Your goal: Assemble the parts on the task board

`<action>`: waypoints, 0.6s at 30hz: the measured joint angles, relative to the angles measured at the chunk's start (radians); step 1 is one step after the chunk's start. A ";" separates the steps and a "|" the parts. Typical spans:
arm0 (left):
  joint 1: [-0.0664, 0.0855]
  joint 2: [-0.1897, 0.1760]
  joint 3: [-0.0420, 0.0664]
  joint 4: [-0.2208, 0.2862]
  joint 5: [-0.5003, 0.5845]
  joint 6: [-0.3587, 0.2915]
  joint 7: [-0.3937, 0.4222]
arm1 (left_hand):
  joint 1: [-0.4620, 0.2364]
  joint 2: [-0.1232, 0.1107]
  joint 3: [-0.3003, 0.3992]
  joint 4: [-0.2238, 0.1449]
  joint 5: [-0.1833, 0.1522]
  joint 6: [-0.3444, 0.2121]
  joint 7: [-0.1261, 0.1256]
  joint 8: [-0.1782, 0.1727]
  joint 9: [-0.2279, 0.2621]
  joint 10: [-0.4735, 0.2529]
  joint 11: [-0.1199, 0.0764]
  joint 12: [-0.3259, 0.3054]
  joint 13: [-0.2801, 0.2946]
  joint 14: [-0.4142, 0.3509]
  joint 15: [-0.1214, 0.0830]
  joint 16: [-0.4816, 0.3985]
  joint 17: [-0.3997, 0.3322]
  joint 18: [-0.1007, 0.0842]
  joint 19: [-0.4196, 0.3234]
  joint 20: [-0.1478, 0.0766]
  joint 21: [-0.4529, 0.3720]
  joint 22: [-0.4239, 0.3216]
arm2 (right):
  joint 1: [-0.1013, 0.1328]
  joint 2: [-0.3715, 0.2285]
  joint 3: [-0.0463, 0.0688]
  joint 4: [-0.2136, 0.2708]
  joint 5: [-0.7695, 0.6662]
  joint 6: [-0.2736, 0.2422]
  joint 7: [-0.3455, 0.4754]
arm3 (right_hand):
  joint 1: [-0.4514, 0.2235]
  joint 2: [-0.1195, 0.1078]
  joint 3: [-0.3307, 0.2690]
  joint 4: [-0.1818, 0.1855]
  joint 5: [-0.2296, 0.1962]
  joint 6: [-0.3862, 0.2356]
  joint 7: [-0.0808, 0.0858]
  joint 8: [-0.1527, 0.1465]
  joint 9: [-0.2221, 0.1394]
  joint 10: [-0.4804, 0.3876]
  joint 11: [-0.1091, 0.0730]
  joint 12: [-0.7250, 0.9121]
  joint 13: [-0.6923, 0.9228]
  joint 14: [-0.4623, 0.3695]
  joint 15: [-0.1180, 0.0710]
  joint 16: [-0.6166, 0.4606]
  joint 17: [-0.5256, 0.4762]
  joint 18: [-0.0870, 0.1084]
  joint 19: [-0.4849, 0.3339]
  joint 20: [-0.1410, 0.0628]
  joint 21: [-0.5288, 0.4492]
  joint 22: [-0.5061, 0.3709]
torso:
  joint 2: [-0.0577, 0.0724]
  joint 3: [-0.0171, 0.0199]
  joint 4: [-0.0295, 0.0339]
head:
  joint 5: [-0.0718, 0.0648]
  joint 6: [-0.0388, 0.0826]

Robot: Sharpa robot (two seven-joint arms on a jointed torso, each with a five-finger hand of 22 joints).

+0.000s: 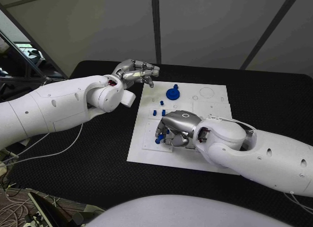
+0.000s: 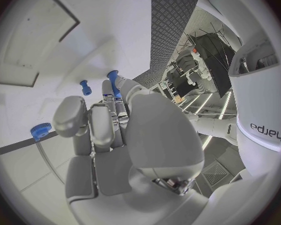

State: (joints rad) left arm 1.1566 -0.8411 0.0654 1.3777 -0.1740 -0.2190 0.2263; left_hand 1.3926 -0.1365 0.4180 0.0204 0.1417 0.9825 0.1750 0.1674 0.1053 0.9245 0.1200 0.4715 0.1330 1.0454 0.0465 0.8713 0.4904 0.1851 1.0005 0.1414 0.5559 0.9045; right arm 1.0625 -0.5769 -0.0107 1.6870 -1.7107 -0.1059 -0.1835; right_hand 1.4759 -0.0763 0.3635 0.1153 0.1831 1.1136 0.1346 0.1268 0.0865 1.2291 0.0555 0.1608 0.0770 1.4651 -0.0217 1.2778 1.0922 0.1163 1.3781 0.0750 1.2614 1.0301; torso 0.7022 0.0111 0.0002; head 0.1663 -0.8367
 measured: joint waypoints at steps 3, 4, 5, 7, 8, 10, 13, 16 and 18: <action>0.000 0.000 0.000 0.000 0.000 0.000 0.000 | 0.000 0.000 0.000 0.000 0.000 0.000 0.000 0.000 0.000 0.000 0.000 0.000 0.000 0.000 0.000 0.000 0.000 0.000 0.000 0.000 0.000 0.000 | 0.000 0.005 -0.001 -0.004 -0.004 0.002 0.000 | -0.022 -0.005 0.001 -0.001 0.000 0.000 0.000 0.001 0.000 -0.003 0.003 -0.016 0.000 0.000 0.000 0.002 0.001 0.000 0.000 0.000 0.000 -0.003 | 0.000 0.0000 0.0000 | 0.000 0.000; 0.000 0.000 0.000 0.000 0.000 0.000 0.000 | 0.000 0.000 0.000 0.000 0.000 0.000 0.000 0.000 0.000 0.000 0.000 0.000 0.000 0.000 0.000 0.000 0.000 0.000 0.000 0.000 0.000 0.000 | 0.000 0.007 -0.002 -0.005 -0.005 0.002 -0.001 | -0.029 -0.010 0.002 -0.002 0.000 -0.001 0.000 -0.004 0.001 -0.010 0.009 -0.022 0.000 0.000 0.000 0.007 0.007 0.000 0.000 0.000 0.000 -0.004 | 0.000 -0.0001 0.0000 | 0.000 0.000; 0.000 0.000 0.000 0.000 0.000 0.000 0.000 | 0.000 0.000 0.000 0.000 0.000 0.000 0.000 0.000 0.000 0.000 0.000 0.000 0.000 0.000 0.000 0.000 0.000 0.000 0.000 0.000 0.000 0.000 | 0.000 0.008 -0.004 -0.005 -0.005 0.002 -0.001 | -0.037 -0.014 0.002 -0.002 0.000 -0.008 0.004 -0.013 0.008 -0.015 0.014 -0.028 -0.001 0.000 0.000 0.013 0.013 0.000 -0.004 0.004 0.000 -0.006 | 0.000 0.0000 0.0000 | 0.000 0.000; 0.000 0.000 0.000 0.000 0.000 0.000 0.000 | 0.000 0.000 0.000 0.000 0.000 0.000 0.000 0.000 0.000 0.000 0.000 0.000 0.000 0.000 0.000 0.000 0.000 0.000 0.000 0.000 0.000 0.000 | 0.001 0.009 -0.007 -0.006 -0.005 0.001 -0.001 | -0.058 -0.015 0.000 0.000 0.000 -0.040 0.008 -0.032 0.013 -0.029 0.018 -0.039 -0.002 0.001 0.001 0.014 0.018 0.000 -0.008 0.008 0.000 -0.012 | 0.000 0.0000 -0.0001 | 0.000 0.000; 0.000 0.000 0.000 0.000 0.000 0.001 0.000 | 0.000 0.000 0.000 0.000 0.000 0.000 0.000 0.000 0.000 0.000 0.000 0.000 0.000 0.000 0.000 0.000 0.000 0.000 0.000 0.000 0.000 0.000 | 0.001 0.010 -0.010 -0.006 -0.005 0.001 0.000 | -0.062 -0.020 -0.002 0.003 0.003 -0.054 0.008 -0.040 0.007 -0.034 0.020 -0.043 -0.002 0.004 0.004 0.014 0.018 0.000 -0.009 0.009 0.000 -0.015 | 0.000 0.0000 0.0000 | 0.000 0.001; 0.000 0.000 0.000 0.000 0.000 0.001 -0.001 | 0.000 0.000 0.000 0.000 0.000 0.000 0.000 0.000 0.000 0.000 0.000 0.000 0.000 0.000 0.000 0.000 0.000 0.000 0.000 0.000 0.000 0.000 | 0.000 0.010 -0.014 -0.007 -0.005 0.001 0.000 | -0.073 -0.031 -0.006 0.001 0.005 -0.087 0.008 -0.058 -0.007 -0.042 0.019 -0.047 -0.002 0.004 0.004 0.014 0.018 0.000 -0.011 0.011 -0.004 -0.019 | 0.000 -0.0001 0.0000 | 0.000 0.001; 0.000 0.000 0.000 0.000 0.000 0.001 -0.001 | 0.000 0.000 0.000 0.000 0.000 0.000 0.000 0.000 0.000 0.000 0.000 0.000 0.000 0.000 0.000 0.000 0.000 0.000 0.000 0.000 0.000 0.000 | -0.001 0.009 -0.016 -0.008 -0.005 0.001 0.000 | -0.081 -0.040 -0.009 0.004 0.005 -0.118 0.005 -0.064 -0.015 -0.049 0.016 -0.051 -0.002 0.004 0.004 0.014 0.017 0.000 -0.013 0.013 -0.004 -0.022 | 0.000 -0.0001 0.0000 | 0.000 0.001; 0.000 -0.001 0.000 0.000 0.000 0.001 -0.001 | 0.000 0.000 0.000 0.000 0.000 0.000 0.000 0.000 0.000 -0.004 0.004 0.000 -0.001 0.000 0.000 0.000 -0.002 0.000 0.000 0.000 0.000 -0.001 | -0.001 0.008 -0.017 -0.008 -0.005 0.000 0.000 | -0.079 -0.049 -0.012 0.001 0.005 -0.130 -0.001 -0.064 -0.016 -0.049 0.016 -0.051 -0.001 0.004 0.004 0.014 0.015 0.000 -0.013 0.013 -0.004 -0.022 | 0.000 -0.0001 0.0000 | 0.000 0.001; 0.000 -0.001 0.000 0.000 0.000 0.001 -0.001 | 0.000 0.000 0.000 0.000 0.000 0.000 0.000 0.000 0.000 -0.004 0.004 0.000 -0.001 0.000 0.000 0.000 -0.002 0.000 0.000 0.000 0.000 -0.001 | -0.001 0.007 -0.017 -0.008 -0.005 -0.001 0.001 | -0.083 -0.053 -0.012 0.001 0.001 -0.138 -0.003 -0.064 -0.018 -0.051 0.014 -0.054 0.000 0.004 0.004 0.014 0.014 0.000 -0.013 0.013 -0.004 -0.024 | 0.000 -0.0001 0.0000 | 0.000 0.001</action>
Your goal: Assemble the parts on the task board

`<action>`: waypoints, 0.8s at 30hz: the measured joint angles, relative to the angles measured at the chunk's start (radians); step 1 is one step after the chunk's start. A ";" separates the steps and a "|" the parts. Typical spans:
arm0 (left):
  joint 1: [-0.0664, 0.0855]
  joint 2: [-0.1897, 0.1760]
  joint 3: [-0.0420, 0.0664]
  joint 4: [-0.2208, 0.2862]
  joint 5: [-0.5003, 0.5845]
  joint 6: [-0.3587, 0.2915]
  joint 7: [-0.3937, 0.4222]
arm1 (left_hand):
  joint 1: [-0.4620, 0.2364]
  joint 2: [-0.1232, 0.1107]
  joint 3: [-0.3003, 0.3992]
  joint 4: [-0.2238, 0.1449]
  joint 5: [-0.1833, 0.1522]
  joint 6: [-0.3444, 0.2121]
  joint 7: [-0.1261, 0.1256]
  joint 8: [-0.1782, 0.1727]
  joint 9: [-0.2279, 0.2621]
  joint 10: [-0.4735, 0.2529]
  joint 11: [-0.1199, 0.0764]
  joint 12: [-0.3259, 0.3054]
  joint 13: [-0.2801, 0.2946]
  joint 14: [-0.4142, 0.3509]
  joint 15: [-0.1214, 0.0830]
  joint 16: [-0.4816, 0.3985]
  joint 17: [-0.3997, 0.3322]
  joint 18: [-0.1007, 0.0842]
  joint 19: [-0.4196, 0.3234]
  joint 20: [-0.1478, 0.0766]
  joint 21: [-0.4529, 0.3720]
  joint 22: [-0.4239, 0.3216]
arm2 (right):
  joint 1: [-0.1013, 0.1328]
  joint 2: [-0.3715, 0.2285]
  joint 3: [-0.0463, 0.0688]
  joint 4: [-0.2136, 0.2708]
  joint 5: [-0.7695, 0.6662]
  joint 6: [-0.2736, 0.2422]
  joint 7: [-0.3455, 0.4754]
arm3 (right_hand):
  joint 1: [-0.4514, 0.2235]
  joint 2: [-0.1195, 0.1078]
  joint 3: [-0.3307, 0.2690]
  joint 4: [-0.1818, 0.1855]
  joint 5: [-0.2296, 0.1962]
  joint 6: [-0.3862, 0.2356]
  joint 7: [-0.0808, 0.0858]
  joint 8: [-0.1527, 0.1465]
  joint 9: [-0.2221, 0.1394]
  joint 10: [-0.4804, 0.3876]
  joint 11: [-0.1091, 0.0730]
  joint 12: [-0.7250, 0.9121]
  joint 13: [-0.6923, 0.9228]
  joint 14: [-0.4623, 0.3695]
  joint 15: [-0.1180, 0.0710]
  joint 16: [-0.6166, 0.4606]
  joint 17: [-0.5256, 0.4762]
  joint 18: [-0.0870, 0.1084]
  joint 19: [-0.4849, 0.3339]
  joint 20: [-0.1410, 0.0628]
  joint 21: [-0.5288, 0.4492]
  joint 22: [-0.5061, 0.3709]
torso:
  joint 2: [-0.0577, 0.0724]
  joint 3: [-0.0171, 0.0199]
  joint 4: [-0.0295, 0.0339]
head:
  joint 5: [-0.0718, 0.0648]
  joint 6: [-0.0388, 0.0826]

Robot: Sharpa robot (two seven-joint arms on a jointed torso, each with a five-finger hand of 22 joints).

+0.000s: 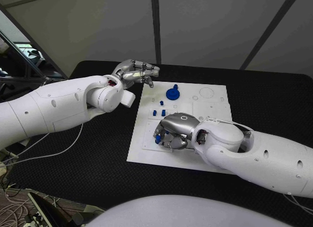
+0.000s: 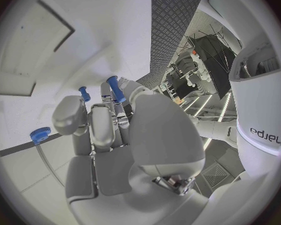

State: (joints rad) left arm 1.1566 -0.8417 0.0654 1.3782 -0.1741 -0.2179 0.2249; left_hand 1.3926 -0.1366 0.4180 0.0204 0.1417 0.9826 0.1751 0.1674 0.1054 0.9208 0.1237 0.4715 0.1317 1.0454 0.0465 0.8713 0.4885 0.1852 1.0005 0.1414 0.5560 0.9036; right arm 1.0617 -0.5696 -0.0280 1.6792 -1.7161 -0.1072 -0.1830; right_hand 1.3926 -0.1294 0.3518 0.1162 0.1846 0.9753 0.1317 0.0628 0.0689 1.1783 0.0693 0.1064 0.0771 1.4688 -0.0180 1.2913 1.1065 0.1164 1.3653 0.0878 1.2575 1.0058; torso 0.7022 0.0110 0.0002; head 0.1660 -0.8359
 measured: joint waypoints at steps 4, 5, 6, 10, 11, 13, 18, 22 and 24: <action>0.000 0.000 0.000 0.000 0.000 0.000 0.000 | 0.000 0.000 0.000 0.000 0.000 0.000 0.000 0.000 0.000 0.000 0.000 0.000 0.000 0.000 0.000 0.000 0.000 0.000 0.000 0.000 0.000 0.000 | 0.000 -0.001 0.000 0.000 0.000 -0.009 0.001 | -0.004 -0.004 -0.005 0.000 -0.001 -0.030 -0.006 0.000 -0.002 -0.005 0.002 0.000 0.002 0.000 0.000 0.000 -0.003 0.000 -0.005 0.001 -0.005 -0.004 | 0.000 0.0000 0.0000 | 0.000 0.000; 0.000 0.000 0.000 0.000 0.000 0.000 0.000 | 0.000 0.000 0.000 0.000 0.000 0.000 0.000 0.000 0.000 0.000 0.000 0.000 0.000 0.000 0.000 0.000 0.000 0.000 0.000 0.000 0.000 0.000 | 0.000 -0.002 0.000 0.000 0.000 -0.013 0.001 | -0.004 -0.004 -0.005 0.000 -0.001 -0.037 -0.008 0.000 -0.002 -0.010 0.003 -0.001 0.003 0.000 0.000 0.000 -0.006 0.000 -0.007 0.000 -0.005 -0.005 | 0.000 0.0000 0.0000 | 0.000 0.000; 0.000 0.000 0.000 0.000 0.000 0.000 -0.001 | 0.000 0.000 0.000 0.000 0.000 0.000 0.000 0.000 0.000 0.000 0.000 0.000 0.000 0.000 0.000 0.000 0.000 0.000 0.000 0.000 0.000 0.000 | 0.000 -0.003 0.000 0.000 0.000 -0.017 0.002 | -0.007 -0.007 -0.006 -0.001 -0.001 -0.047 -0.009 0.000 -0.002 -0.015 0.005 -0.005 0.003 0.000 0.000 0.000 -0.009 0.000 -0.007 -0.001 -0.006 -0.008 | 0.000 0.0000 0.0001 | 0.000 0.000; 0.000 0.000 0.000 0.000 0.000 0.001 -0.001 | 0.000 0.000 0.000 0.000 0.000 0.000 0.000 0.000 0.000 0.000 0.000 0.000 0.000 0.000 0.000 0.000 0.000 0.000 0.000 0.000 0.000 0.000 | 0.000 -0.011 -0.001 0.006 0.002 -0.056 0.008 | -0.016 -0.016 -0.019 -0.006 -0.001 -0.092 -0.019 0.000 -0.003 -0.051 0.012 -0.010 0.003 0.000 0.008 -0.021 -0.035 0.000 -0.022 0.007 -0.023 -0.028 | 0.000 0.0001 0.0003 | 0.000 0.001; 0.000 0.000 0.000 0.000 0.000 0.001 -0.001 | 0.000 0.000 0.000 0.000 0.000 0.000 0.000 0.000 0.000 0.000 0.000 0.000 0.000 0.000 0.000 0.000 0.000 0.000 0.000 0.000 0.000 0.000 | 0.000 -0.014 -0.001 0.008 0.003 -0.069 0.011 | -0.016 -0.016 -0.024 -0.006 -0.001 -0.102 -0.021 0.000 -0.003 -0.057 0.015 -0.010 0.003 -0.004 0.011 -0.024 -0.041 0.000 -0.025 0.010 -0.024 -0.032 | -0.001 0.0001 0.0003 | 0.000 0.002; 0.000 -0.001 0.000 0.000 0.000 0.001 -0.001 | 0.000 0.000 0.000 0.000 0.000 0.000 0.000 0.000 0.000 0.000 0.000 0.000 0.000 0.000 0.000 0.000 0.000 0.000 0.000 0.000 0.000 0.000 | 0.000 -0.022 -0.001 0.015 0.007 -0.102 0.018 | -0.016 -0.016 -0.032 -0.010 -0.005 -0.117 -0.026 0.000 -0.003 -0.073 0.017 -0.010 0.003 -0.007 0.015 -0.032 -0.053 0.000 -0.027 0.012 -0.032 -0.044 | -0.001 0.0002 0.0003 | -0.001 0.004; 0.000 -0.001 0.000 0.000 0.000 0.002 -0.002 | 0.000 0.000 0.000 0.000 0.000 0.000 0.000 0.000 0.000 -0.004 -0.004 0.000 0.000 0.000 0.000 0.000 0.000 0.000 0.000 0.000 0.000 0.000 | 0.000 -0.060 0.000 0.044 0.021 -0.176 0.040 | -0.016 -0.016 -0.048 -0.014 -0.005 -0.134 -0.030 0.000 -0.002 -0.089 0.022 -0.003 0.007 -0.013 0.020 -0.047 -0.081 0.000 -0.038 0.016 -0.041 -0.063 | -0.002 0.0002 0.0002 | -0.009 0.012; 0.000 -0.002 0.000 0.000 0.000 0.002 -0.003 | 0.000 0.000 0.000 0.000 0.000 0.000 0.000 0.000 0.000 -0.004 -0.004 0.000 0.000 0.000 0.000 0.000 0.000 0.000 0.000 0.000 0.000 0.000 | -0.001 -0.127 0.013 0.083 0.063 -0.229 0.063 | -0.016 -0.016 -0.056 -0.016 -0.005 -0.097 0.003 0.019 0.009 -0.079 0.013 0.028 0.017 -0.020 0.020 -0.052 -0.087 0.000 -0.045 0.016 -0.046 -0.066 | -0.004 -0.0006 -0.0001 | -0.020 0.020; 0.000 -0.004 0.000 0.001 0.000 0.002 -0.003 | 0.000 0.000 0.000 0.000 0.000 0.000 0.000 0.000 0.000 -0.004 -0.004 0.000 0.000 0.000 0.000 0.000 0.000 0.000 0.000 0.000 0.000 0.000 | 0.000 -0.166 0.038 0.098 0.102 -0.246 0.072 | -0.012 -0.012 -0.056 -0.016 -0.002 -0.063 0.018 0.034 0.016 -0.049 0.014 0.051 0.025 -0.020 0.020 -0.052 -0.083 0.000 -0.045 0.016 -0.046 -0.064 | -0.005 -0.0012 -0.0005 | -0.034 0.027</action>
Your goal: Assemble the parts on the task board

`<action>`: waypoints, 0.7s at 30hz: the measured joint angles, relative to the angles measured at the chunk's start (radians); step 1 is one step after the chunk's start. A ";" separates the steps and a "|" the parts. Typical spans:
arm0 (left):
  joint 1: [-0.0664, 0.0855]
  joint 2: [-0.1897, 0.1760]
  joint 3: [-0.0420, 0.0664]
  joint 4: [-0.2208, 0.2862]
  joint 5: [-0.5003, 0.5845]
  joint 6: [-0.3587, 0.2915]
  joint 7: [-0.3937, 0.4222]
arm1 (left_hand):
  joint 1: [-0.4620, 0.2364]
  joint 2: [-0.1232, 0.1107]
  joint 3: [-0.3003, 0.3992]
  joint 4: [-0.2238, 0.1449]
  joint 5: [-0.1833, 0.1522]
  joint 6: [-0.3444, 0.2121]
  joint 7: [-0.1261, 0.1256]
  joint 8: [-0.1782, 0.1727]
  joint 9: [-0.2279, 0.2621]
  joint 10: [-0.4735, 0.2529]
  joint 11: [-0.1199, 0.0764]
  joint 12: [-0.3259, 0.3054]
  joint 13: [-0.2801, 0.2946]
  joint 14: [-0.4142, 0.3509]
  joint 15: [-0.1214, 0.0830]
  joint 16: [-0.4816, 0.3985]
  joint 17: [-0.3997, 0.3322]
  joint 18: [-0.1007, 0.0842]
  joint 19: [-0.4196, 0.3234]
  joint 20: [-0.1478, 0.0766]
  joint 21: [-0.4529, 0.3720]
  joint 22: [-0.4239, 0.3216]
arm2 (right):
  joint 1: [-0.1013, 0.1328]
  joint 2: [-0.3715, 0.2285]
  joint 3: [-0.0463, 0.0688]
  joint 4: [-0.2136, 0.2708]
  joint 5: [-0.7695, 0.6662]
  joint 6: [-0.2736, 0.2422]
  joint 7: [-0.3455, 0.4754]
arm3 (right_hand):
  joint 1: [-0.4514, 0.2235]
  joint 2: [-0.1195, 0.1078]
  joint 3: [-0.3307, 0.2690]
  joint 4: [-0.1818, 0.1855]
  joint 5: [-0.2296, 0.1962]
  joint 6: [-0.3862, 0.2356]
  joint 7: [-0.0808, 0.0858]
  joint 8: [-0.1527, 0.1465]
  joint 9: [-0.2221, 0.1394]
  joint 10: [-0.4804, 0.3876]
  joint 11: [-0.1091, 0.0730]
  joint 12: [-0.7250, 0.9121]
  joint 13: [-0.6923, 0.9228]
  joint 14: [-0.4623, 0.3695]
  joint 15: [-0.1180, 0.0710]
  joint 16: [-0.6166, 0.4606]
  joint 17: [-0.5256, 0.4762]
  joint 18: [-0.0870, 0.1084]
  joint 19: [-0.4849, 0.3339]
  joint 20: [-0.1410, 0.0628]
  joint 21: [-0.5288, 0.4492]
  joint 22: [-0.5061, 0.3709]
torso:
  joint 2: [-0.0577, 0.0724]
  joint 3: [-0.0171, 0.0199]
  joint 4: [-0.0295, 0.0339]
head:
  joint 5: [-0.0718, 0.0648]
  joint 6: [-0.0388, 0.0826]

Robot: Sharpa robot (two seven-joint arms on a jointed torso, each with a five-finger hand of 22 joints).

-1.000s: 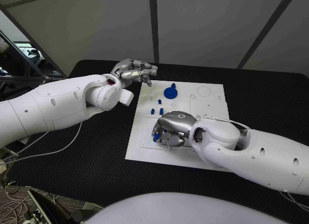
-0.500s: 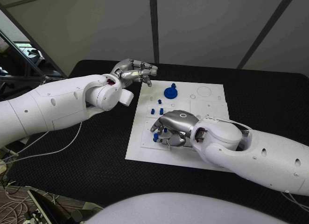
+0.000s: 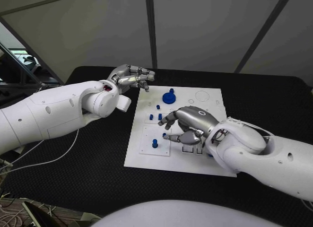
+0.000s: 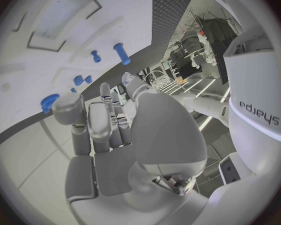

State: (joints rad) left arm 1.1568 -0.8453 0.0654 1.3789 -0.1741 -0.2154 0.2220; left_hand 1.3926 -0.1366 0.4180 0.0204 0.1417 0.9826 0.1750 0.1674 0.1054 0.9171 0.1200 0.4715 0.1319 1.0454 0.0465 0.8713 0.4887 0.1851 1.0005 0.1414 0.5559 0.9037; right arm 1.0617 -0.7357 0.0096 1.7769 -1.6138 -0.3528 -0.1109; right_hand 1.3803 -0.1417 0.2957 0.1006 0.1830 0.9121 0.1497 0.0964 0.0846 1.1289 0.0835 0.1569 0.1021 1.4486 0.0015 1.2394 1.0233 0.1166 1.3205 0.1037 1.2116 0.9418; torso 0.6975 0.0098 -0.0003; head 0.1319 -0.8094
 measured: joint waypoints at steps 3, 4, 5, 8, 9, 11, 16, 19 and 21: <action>0.000 -0.002 0.000 0.000 0.000 0.000 0.000 | 0.000 0.000 -0.002 0.002 0.000 0.000 0.000 0.000 0.000 0.000 0.000 0.000 0.000 0.000 0.000 0.000 0.000 0.000 0.000 0.000 0.000 0.000 | 0.010 -0.083 0.035 0.029 0.083 -0.015 0.006 | 0.005 0.005 -0.010 -0.010 0.006 0.082 -0.004 0.041 0.017 0.147 -0.023 0.103 0.052 0.013 -0.013 0.017 0.025 0.000 0.010 -0.010 0.017 0.030 | -0.002 -0.0018 -0.0013 | -0.020 0.009; 0.000 -0.002 0.000 0.000 0.000 0.000 -0.001 | 0.000 0.000 -0.003 0.003 0.000 0.000 0.000 0.000 0.000 0.000 0.000 0.000 0.000 0.000 0.000 0.000 0.000 0.000 0.000 0.000 0.000 0.000 | 0.012 -0.110 0.043 0.038 0.108 -0.015 0.005 | 0.003 0.003 -0.023 -0.006 0.007 0.105 -0.013 0.055 0.022 0.197 -0.034 0.150 0.081 0.016 -0.024 0.030 0.043 0.000 0.021 -0.020 0.033 0.054 | -0.004 -0.0025 -0.0018 | -0.027 0.012; 0.000 -0.002 0.000 0.000 0.000 0.000 -0.001 | 0.000 0.000 -0.003 0.003 0.000 0.000 0.000 0.000 0.000 0.000 0.000 0.000 0.000 0.000 0.000 0.000 0.000 0.000 0.000 0.000 0.000 0.000 | 0.015 -0.139 0.050 0.046 0.132 -0.014 0.003 | -0.022 -0.004 -0.049 0.002 0.032 0.127 -0.031 0.072 0.030 0.245 -0.051 0.272 0.191 0.017 -0.041 0.056 0.083 -0.001 0.043 -0.033 0.058 0.091 | -0.005 -0.0033 -0.0025 | -0.034 0.014; 0.000 -0.002 0.000 0.000 0.000 0.000 -0.001 | 0.000 0.000 -0.003 0.003 0.000 0.000 0.000 0.000 0.000 0.000 0.000 0.000 0.000 0.000 0.000 0.000 0.000 0.000 0.000 0.000 0.000 0.000 | 0.018 -0.222 0.060 0.067 0.201 -0.004 -0.017 | -0.066 0.001 -0.115 0.020 0.083 0.150 -0.053 0.115 0.055 0.300 -0.075 0.748 0.689 0.018 -0.054 0.133 0.203 -0.016 0.078 -0.060 0.102 0.161 | -0.011 -0.0058 -0.0051 | -0.054 0.021; 0.000 -0.002 0.000 0.000 0.000 0.000 -0.001 | 0.000 0.000 -0.003 0.003 0.000 0.000 0.000 0.000 0.000 0.000 0.000 0.000 0.000 0.000 0.000 0.000 0.000 0.000 0.000 0.000 0.000 0.000 | 0.018 -0.244 0.062 0.074 0.218 0.002 -0.027 | -0.082 0.009 -0.136 0.030 0.092 0.153 -0.056 0.132 0.066 0.299 -0.080 0.887 0.837 0.018 -0.054 0.161 0.246 -0.017 0.089 -0.063 0.117 0.186 | -0.013 -0.0069 -0.0063 | -0.063 0.023; 0.000 -0.002 0.000 -0.001 0.000 0.000 -0.001 | 0.000 0.000 -0.003 0.003 0.000 0.000 0.000 0.000 0.000 0.000 0.000 0.000 0.000 0.000 0.000 0.000 0.000 0.000 0.000 0.000 0.000 0.000 | 0.019 -0.289 0.065 0.087 0.251 0.016 -0.054 | -0.108 0.016 -0.179 0.046 0.127 0.148 -0.061 0.167 0.092 0.310 -0.081 1.072 1.041 0.016 -0.063 0.208 0.279 -0.040 0.112 -0.064 0.148 0.239 | -0.016 -0.0084 -0.0082 | -0.074 0.025; 0.000 -0.003 0.000 0.001 0.000 0.000 -0.001 | 0.000 0.000 -0.003 0.003 0.000 0.000 0.000 0.000 0.000 0.000 0.000 0.000 0.000 0.000 0.000 0.000 -0.001 0.000 0.000 0.000 0.000 0.000 | 0.019 -0.364 0.067 0.114 0.295 0.045 -0.124 | -0.144 0.046 -0.276 0.091 0.209 0.091 -0.059 0.244 0.163 0.306 -0.076 1.210 1.202 0.016 -0.063 0.256 0.285 -0.040 0.131 -0.063 0.190 0.310 | -0.023 -0.0118 -0.0143 | -0.109 0.028; 0.000 -0.005 0.000 0.003 0.000 0.000 -0.001 | 0.000 0.000 -0.003 0.003 0.000 0.000 0.000 0.000 0.000 0.000 0.000 0.000 0.000 0.000 0.000 0.000 -0.001 0.000 0.000 0.000 0.000 0.000 | 0.015 -0.392 0.064 0.132 0.301 0.059 -0.169 | -0.162 0.049 -0.302 0.114 0.209 0.073 -0.058 0.260 0.178 0.306 -0.076 1.214 1.206 0.016 -0.063 0.265 0.285 -0.040 0.134 -0.059 0.197 0.326 | -0.027 -0.0130 -0.0178 | -0.121 0.027; 0.000 -0.008 0.000 0.006 0.000 0.000 -0.001 | 0.000 0.000 -0.003 0.003 0.000 0.000 0.000 0.000 0.000 0.000 0.000 0.000 0.000 0.000 0.000 0.000 -0.001 0.000 0.000 0.000 0.000 0.000 | 0.010 -0.405 0.060 0.142 0.299 0.067 -0.196 | -0.170 0.048 -0.321 0.130 0.209 0.062 -0.057 0.271 0.189 0.302 -0.072 1.214 1.206 0.016 -0.063 0.268 0.285 -0.040 0.137 -0.057 0.203 0.335 | -0.030 -0.0139 -0.0200 | -0.127 0.025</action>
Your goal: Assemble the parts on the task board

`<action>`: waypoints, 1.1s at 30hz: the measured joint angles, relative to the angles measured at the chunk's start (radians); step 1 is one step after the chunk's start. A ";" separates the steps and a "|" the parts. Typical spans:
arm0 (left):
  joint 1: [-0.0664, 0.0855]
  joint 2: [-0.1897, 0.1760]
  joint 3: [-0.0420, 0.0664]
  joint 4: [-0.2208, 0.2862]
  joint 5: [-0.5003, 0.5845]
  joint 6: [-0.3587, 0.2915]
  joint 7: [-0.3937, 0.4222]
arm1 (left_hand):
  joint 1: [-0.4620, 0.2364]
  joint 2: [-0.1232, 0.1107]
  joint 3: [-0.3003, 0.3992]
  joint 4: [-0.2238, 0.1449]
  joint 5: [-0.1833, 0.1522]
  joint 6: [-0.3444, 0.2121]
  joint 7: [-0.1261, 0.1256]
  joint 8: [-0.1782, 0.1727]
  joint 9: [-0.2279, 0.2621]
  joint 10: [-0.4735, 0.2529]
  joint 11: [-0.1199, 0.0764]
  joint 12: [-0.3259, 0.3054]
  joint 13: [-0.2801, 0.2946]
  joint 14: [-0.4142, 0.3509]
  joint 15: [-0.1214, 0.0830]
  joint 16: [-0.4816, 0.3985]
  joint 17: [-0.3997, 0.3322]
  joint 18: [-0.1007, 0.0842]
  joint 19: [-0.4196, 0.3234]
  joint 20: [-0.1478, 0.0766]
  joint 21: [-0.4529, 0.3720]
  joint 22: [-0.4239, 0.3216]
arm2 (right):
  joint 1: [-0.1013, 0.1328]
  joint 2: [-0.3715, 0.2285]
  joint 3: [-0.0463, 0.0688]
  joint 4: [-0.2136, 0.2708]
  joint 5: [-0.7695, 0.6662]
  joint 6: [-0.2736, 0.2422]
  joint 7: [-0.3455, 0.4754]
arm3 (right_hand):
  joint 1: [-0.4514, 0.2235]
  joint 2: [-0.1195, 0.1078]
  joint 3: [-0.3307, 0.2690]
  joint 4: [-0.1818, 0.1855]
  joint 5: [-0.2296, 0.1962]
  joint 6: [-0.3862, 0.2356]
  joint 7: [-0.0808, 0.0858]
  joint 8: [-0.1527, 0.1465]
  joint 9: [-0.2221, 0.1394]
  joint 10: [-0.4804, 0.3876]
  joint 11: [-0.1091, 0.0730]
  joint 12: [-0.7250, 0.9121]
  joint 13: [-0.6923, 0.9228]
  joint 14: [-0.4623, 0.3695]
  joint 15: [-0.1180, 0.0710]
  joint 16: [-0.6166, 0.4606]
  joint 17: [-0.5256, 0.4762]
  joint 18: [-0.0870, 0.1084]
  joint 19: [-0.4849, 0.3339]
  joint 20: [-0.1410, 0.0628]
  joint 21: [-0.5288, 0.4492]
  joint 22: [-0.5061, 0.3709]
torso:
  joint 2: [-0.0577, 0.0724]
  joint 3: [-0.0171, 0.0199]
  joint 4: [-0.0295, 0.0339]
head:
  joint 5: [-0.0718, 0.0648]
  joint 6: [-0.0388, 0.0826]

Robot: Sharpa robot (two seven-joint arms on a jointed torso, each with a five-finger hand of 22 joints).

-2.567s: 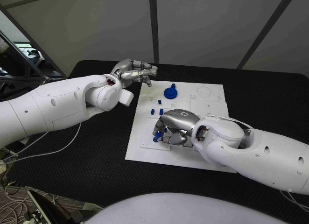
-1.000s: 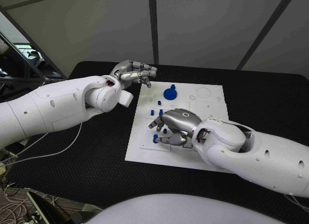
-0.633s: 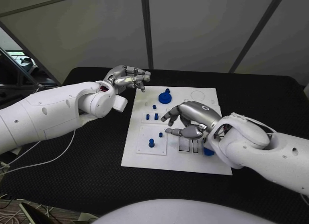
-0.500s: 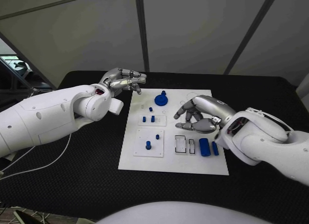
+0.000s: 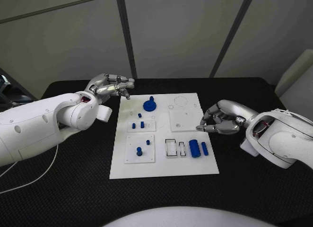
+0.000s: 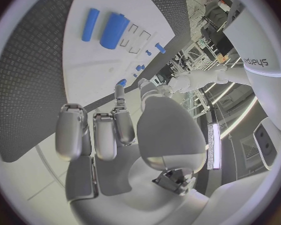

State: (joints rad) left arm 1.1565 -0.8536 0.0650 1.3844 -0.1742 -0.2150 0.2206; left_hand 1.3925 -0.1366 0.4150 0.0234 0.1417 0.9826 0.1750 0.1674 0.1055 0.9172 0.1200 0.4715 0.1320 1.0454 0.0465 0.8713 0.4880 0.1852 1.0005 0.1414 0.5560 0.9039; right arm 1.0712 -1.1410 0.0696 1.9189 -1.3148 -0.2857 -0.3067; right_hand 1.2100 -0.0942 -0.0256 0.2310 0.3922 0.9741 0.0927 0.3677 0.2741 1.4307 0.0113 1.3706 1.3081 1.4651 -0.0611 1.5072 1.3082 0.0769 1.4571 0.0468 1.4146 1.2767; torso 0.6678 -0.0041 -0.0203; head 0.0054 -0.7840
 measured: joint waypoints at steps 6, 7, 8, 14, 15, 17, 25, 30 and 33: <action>0.000 -0.007 0.000 0.009 0.000 0.000 0.000 | 0.000 0.000 -0.002 -0.002 0.000 0.000 0.000 0.000 0.000 0.000 0.000 0.000 0.000 -0.001 0.001 0.000 0.000 0.000 0.000 0.000 0.000 0.000 | -0.023 -0.015 -0.031 0.020 -0.031 0.023 -0.077 | 0.000 0.000 -0.039 0.032 0.000 -0.021 0.000 0.021 0.023 -0.005 0.004 0.000 0.000 0.000 0.000 0.005 0.000 -0.016 0.001 0.001 0.002 0.009 | -0.006 -0.0022 -0.0054 | -0.008 -0.007; 0.000 -0.008 0.000 0.010 0.000 0.000 0.000 | 0.000 0.000 -0.003 -0.003 0.000 0.000 0.000 0.000 0.000 0.000 0.000 0.000 -0.001 -0.003 0.003 0.000 0.000 0.000 0.000 0.000 0.000 -0.001 | -0.030 -0.015 -0.033 0.022 -0.039 0.026 -0.087 | 0.000 0.000 -0.043 0.035 0.000 -0.021 0.000 0.024 0.025 -0.011 0.003 0.000 0.000 0.000 0.000 0.005 0.000 -0.016 0.001 0.001 0.002 0.009 | -0.006 -0.0024 -0.0060 | -0.008 -0.008; 0.000 -0.009 0.000 0.011 0.000 0.000 0.000 | 0.000 0.000 -0.003 -0.003 0.000 0.000 0.000 0.000 0.000 0.000 0.000 0.000 -0.001 -0.003 0.003 0.000 0.000 0.000 0.000 0.000 0.000 -0.001 | -0.038 -0.015 -0.036 0.024 -0.048 0.028 -0.097 | 0.000 0.000 -0.049 0.041 0.000 -0.030 0.000 0.027 0.029 -0.011 0.003 0.000 0.000 0.000 0.000 0.005 0.000 -0.015 0.001 0.001 0.002 0.009 | -0.007 -0.0027 -0.0063 | -0.008 -0.009; -0.001 -0.016 0.000 0.019 0.000 0.000 0.002 | 0.000 0.000 -0.003 -0.003 0.000 0.000 0.000 0.000 0.000 0.000 0.000 0.000 -0.001 -0.003 0.003 0.000 0.000 0.000 0.000 0.000 0.000 -0.001 | -0.068 0.008 -0.042 0.022 -0.102 0.036 -0.139 | 0.000 0.000 -0.069 0.056 0.000 -0.039 0.001 0.039 0.040 -0.011 0.003 -0.005 0.000 0.000 0.000 0.005 0.000 -0.015 0.001 0.001 0.002 0.010 | -0.008 -0.0036 -0.0067 | -0.011 -0.013; -0.001 -0.017 0.000 0.019 0.000 -0.001 0.002 | 0.000 0.000 -0.003 -0.003 0.000 0.000 0.000 0.000 0.000 0.000 0.000 0.000 -0.001 -0.003 0.003 0.000 0.000 0.000 0.000 0.000 0.000 -0.001 | -0.072 0.014 -0.042 0.020 -0.113 0.036 -0.145 | 0.000 0.000 -0.070 0.056 0.000 -0.040 0.002 0.042 0.041 -0.011 0.003 -0.005 0.000 0.000 0.000 0.005 0.000 -0.015 0.001 0.001 0.002 0.010 | -0.008 -0.0036 -0.0070 | -0.011 -0.013; -0.001 -0.018 0.000 0.020 0.000 -0.001 0.002 | 0.000 0.000 -0.003 -0.003 0.000 0.000 0.000 0.000 0.000 0.000 0.000 0.000 -0.001 -0.003 0.003 0.000 0.000 0.000 0.000 0.000 0.000 -0.001 | -0.079 0.023 -0.042 0.017 -0.129 0.037 -0.152 | 0.000 0.000 -0.071 0.058 -0.004 -0.040 0.002 0.042 0.043 -0.014 0.007 -0.009 0.000 0.000 0.000 0.005 0.000 -0.015 0.001 0.001 0.002 0.010 | -0.008 -0.0036 -0.0073 | -0.011 -0.015; -0.001 -0.020 0.000 0.022 0.000 -0.001 0.002 | 0.000 0.000 -0.003 -0.003 0.000 0.000 0.000 0.000 0.000 0.000 0.000 0.000 -0.001 -0.003 0.003 0.000 0.000 0.000 0.000 0.000 0.000 -0.001 | -0.092 0.056 -0.043 0.006 -0.186 0.035 -0.174 | 0.000 0.000 -0.072 0.059 -0.004 -0.040 0.002 0.042 0.044 -0.018 0.003 -0.010 0.000 0.000 0.000 0.005 0.000 -0.015 0.001 0.001 0.002 0.009 | -0.008 -0.0034 -0.0078 | -0.009 -0.018; -0.001 -0.020 0.000 0.021 0.000 -0.001 0.002 | 0.000 0.000 -0.003 -0.003 0.000 0.000 0.000 0.000 0.000 0.000 0.000 0.000 -0.001 -0.003 0.003 0.000 -0.001 0.000 0.000 0.000 0.000 -0.001 | -0.094 0.067 -0.043 0.005 -0.209 0.029 -0.181 | 0.000 0.000 -0.072 0.059 -0.004 -0.040 0.002 0.042 0.044 -0.018 0.003 -0.010 0.000 0.000 0.000 0.005 0.000 -0.015 0.001 0.001 0.002 0.009 | -0.007 -0.0030 -0.0080 | -0.006 -0.022; -0.001 -0.020 0.000 0.020 0.000 -0.001 0.002 | 0.000 0.000 -0.003 -0.003 0.000 0.000 0.000 0.000 0.000 0.000 0.000 0.000 -0.001 -0.003 0.003 0.000 -0.001 0.000 0.000 0.000 0.000 -0.001 | -0.095 0.073 -0.043 -0.001 -0.219 0.029 -0.183 | 0.000 0.000 -0.076 0.059 -0.004 -0.043 -0.001 0.044 0.045 -0.018 0.003 -0.014 0.000 0.000 0.000 0.005 0.000 -0.015 0.001 0.001 0.002 0.009 | -0.007 -0.0028 -0.0080 | -0.004 -0.023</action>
State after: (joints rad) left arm 1.1553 -0.8734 0.0648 1.4044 -0.1743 -0.2156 0.2230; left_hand 1.3926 -0.1366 0.4123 0.0206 0.1417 0.9826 0.1751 0.1674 0.1055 0.9172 0.1200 0.4715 0.1311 1.0420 0.0499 0.8713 0.4874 0.1852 1.0005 0.1414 0.5560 0.9029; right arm 0.9766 -1.0681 0.0265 1.9179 -1.5341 -0.2566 -0.4902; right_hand 1.2103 -0.0944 -0.1011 0.2897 0.3882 0.9308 0.0921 0.4120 0.3191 1.4127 0.0143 1.3566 1.3079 1.4650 -0.0610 1.5122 1.3078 0.0618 1.4583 0.0482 1.4165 1.2861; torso 0.6608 -0.0069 -0.0283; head 0.0010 -0.8067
